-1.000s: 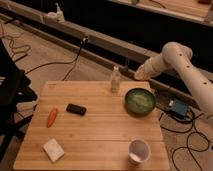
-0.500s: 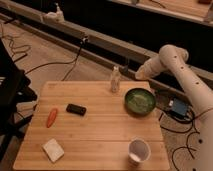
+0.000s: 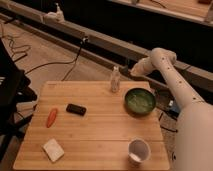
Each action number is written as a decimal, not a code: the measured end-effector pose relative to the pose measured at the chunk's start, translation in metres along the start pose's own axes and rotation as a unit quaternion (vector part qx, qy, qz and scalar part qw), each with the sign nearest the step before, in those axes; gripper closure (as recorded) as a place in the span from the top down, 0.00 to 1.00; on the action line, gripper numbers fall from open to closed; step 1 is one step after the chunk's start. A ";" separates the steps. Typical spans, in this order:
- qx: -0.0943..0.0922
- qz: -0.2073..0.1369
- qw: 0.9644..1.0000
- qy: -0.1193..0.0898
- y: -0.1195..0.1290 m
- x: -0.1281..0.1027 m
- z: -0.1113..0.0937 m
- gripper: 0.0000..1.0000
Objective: Knock the bottle over
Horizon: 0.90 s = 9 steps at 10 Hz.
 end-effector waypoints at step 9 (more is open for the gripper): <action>0.007 -0.017 0.985 -0.171 0.012 -0.085 0.048 0.00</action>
